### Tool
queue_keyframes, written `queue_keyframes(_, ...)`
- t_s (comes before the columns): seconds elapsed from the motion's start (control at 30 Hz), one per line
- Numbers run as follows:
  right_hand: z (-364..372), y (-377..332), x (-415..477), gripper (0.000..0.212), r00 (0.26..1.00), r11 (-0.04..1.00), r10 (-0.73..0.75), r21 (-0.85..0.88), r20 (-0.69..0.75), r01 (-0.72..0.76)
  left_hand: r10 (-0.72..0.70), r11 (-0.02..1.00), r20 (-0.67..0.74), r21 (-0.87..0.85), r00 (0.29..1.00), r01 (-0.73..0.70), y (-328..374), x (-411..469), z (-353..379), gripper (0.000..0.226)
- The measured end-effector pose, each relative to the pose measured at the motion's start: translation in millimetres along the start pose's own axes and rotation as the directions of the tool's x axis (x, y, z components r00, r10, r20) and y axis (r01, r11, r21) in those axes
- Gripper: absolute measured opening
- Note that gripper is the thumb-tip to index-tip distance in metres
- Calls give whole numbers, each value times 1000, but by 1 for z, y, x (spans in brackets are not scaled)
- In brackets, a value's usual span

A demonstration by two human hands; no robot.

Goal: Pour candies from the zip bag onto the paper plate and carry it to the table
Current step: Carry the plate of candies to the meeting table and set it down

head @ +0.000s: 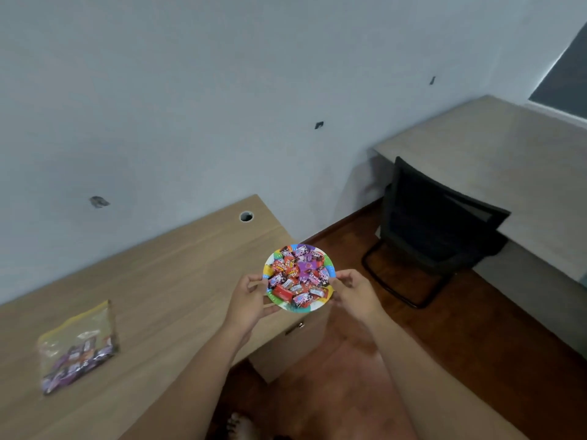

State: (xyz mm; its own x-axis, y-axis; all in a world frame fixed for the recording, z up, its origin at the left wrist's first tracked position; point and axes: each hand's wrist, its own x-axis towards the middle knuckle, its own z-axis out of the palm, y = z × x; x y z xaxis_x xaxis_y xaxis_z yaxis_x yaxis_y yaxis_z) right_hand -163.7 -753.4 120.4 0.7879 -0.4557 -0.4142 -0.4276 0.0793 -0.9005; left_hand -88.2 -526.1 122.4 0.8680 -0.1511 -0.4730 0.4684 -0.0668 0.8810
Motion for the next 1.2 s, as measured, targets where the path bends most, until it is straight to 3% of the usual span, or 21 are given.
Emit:
queue_keyframes(0.2,-94,32,-40,21,991,998,13,70,-133,-4,-28,999,134,27,991,24,-24,-35,87,14)
queue_keyframes(0.57,-245,87,-90,9,922,994,96,88,-375,-68,-113,962,336,272,935,18,-57,-78,235,11)
queue_keyframes(0.83,-343,113,-110,16,841,955,227,281,-492,-93,-172,932,501,361,848,-24,-62,-97,352,15)
queue_keyframes(1.2,-489,147,-83,15,731,948,314,242,-605,-207,-301,870,612,491,732,-53,-79,-82,528,16)
